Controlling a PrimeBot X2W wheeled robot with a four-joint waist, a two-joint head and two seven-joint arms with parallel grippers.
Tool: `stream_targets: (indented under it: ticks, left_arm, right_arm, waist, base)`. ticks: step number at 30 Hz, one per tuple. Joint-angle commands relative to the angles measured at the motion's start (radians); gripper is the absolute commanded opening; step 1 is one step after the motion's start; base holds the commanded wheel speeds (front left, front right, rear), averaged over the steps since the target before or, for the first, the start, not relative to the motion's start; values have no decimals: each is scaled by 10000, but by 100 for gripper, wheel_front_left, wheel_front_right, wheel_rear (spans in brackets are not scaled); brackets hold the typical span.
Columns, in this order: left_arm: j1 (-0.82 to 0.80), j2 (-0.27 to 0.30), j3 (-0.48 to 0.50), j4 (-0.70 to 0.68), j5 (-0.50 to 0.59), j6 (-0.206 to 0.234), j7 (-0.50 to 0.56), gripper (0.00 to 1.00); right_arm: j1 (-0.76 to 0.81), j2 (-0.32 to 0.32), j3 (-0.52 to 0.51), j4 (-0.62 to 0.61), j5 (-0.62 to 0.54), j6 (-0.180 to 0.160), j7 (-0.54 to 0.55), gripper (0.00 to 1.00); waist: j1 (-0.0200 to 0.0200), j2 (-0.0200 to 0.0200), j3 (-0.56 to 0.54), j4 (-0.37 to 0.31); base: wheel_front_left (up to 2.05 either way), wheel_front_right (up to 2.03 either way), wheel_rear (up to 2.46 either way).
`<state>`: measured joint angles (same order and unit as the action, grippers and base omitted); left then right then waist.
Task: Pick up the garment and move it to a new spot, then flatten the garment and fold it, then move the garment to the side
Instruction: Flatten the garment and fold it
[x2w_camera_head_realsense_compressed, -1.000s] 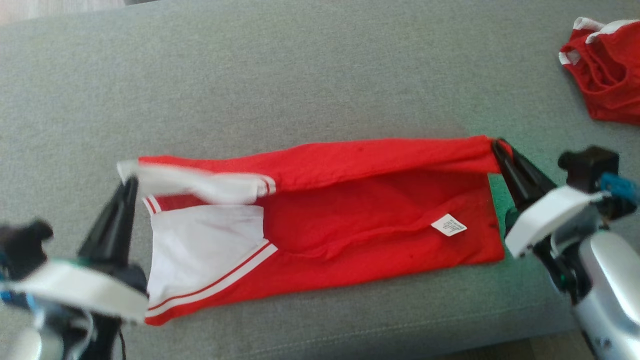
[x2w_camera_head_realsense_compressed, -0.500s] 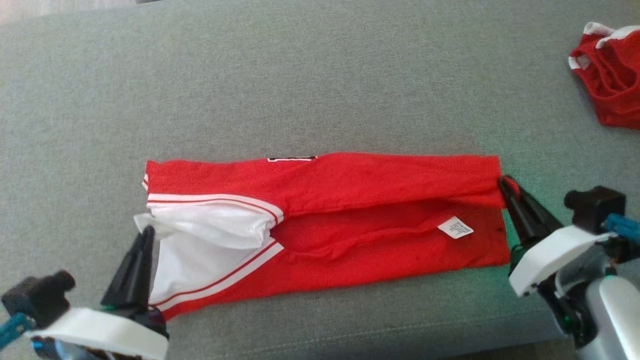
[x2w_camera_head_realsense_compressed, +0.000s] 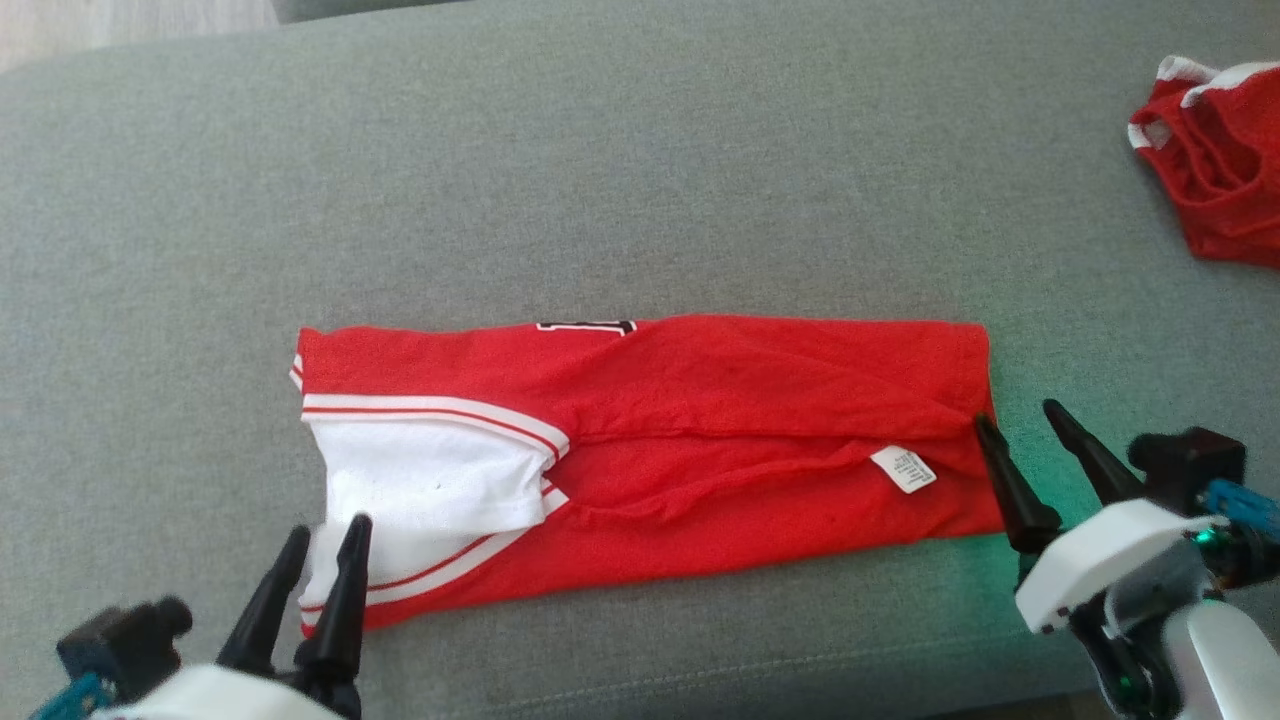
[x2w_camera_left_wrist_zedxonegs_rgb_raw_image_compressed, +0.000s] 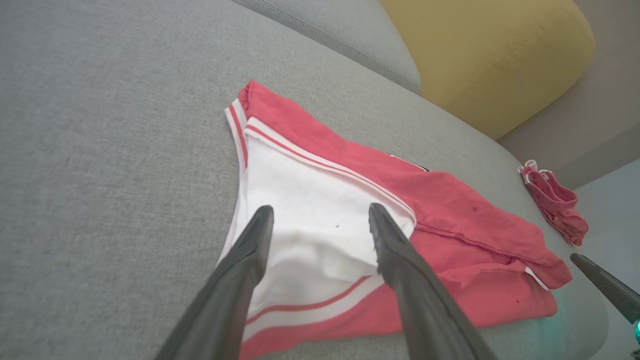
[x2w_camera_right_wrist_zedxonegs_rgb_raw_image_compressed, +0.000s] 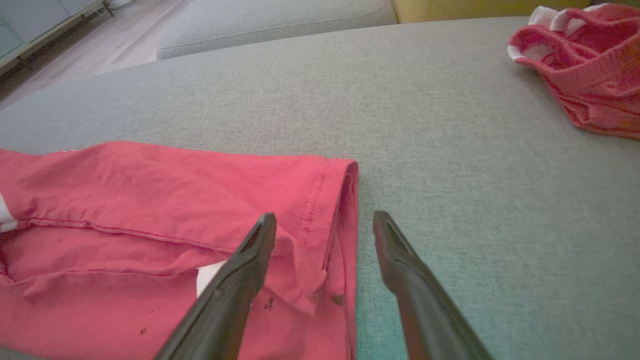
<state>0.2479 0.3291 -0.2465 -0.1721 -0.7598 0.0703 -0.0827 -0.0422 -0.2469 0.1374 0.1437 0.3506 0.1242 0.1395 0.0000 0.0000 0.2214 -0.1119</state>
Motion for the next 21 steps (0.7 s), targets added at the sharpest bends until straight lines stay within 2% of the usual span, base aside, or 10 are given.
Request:
stream_targets:
  ticks: [1,9,15,21]
  left_arm:
    - [55,18,405,-372,-74,6,-198,100]
    - [634,116,856,-1025,19,299,-655,100]
    - [236,-37,835,-1046,337,557,-878,100]
    - [-123,-326,633,-770,551,687,-1077,100]
  right_arm:
    - [161,-54,-55,-339,-68,65,-151,100]
    - [592,87,-989,-749,-238,65,-165,100]
    - [160,231,-724,-689,-390,65,248,100]
    - [-750,337,-574,344,-555,65,749,100]
  waist:
    - [0,0,-96,7]
    - [0,0,-300,170]
    - [0,0,-365,185]
    - [0,0,-403,272]
  base:
    - [0,0,0]
    - [0,0,0]
    - [0,0,0]
    - [0,0,0]
